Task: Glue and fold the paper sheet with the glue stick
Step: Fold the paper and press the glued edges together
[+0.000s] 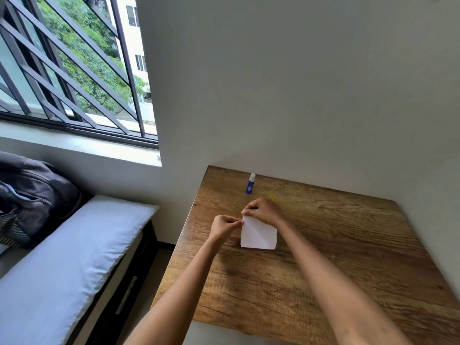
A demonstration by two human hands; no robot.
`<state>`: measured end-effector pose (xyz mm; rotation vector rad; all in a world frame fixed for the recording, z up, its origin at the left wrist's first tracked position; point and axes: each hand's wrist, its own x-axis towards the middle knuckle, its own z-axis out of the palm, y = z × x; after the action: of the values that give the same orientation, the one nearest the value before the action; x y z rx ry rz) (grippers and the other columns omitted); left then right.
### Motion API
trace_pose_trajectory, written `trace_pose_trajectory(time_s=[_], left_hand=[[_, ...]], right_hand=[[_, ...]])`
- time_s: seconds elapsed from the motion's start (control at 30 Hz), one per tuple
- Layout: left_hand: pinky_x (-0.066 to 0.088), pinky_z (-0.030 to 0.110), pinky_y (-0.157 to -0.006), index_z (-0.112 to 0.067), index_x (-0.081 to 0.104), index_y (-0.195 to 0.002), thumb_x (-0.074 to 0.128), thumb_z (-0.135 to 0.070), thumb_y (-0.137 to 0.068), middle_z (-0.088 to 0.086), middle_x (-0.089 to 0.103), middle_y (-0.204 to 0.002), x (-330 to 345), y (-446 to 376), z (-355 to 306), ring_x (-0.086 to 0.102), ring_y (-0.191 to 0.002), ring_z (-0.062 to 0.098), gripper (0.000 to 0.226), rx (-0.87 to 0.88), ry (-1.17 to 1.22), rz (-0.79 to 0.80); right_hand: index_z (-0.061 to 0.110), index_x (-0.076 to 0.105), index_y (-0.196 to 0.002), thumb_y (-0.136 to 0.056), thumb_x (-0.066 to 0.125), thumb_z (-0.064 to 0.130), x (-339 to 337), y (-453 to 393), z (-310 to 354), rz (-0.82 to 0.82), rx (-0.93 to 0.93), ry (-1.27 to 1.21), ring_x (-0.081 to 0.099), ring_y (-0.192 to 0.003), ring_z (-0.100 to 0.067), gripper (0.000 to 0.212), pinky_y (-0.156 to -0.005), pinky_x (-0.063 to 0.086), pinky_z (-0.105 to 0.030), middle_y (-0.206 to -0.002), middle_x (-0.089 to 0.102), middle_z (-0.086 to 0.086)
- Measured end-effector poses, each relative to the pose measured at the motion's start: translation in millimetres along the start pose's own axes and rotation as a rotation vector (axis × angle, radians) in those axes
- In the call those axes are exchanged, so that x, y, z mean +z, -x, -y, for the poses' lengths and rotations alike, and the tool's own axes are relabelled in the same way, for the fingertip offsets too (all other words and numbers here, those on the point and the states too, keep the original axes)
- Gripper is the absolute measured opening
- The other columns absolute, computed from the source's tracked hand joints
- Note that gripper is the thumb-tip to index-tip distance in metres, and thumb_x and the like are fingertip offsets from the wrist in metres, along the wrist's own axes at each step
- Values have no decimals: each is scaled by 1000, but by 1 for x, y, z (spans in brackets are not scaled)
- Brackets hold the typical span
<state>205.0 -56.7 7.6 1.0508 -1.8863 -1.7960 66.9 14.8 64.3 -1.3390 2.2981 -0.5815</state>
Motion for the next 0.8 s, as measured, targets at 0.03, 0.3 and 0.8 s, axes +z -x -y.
trace_pose_trajectory(time_s=[0.03,0.3,0.8], left_hand=[[33,4,-36,-6,74,-89,69,-19,-81,-5,67,-83,1,-1,-2,49,-34,-6,16,-10,10,14],[35,6,-36,-9,73,-74,69,-18,-82,-8,65,-62,-4,-2,-10,50,-36,-7,12,-25,-113,146],[56,27,-60,-20,68,-75,69,-25,-82,0,69,-78,22,-27,-68,67,-68,11,9,165,124,-38]], right_hand=[[21,74,-94,-83,65,35,-5,-1,0,-26,4,-1,60,-82,-4,19,-67,41,-20,-101,73,4],[22,73,-97,-85,62,38,-50,-7,-8,-170,93,-74,63,-92,-14,23,-79,44,-31,-106,71,2],[13,73,-80,-76,74,34,-88,-7,-20,-93,51,-318,64,-78,-14,21,-68,47,-26,-89,72,-5]])
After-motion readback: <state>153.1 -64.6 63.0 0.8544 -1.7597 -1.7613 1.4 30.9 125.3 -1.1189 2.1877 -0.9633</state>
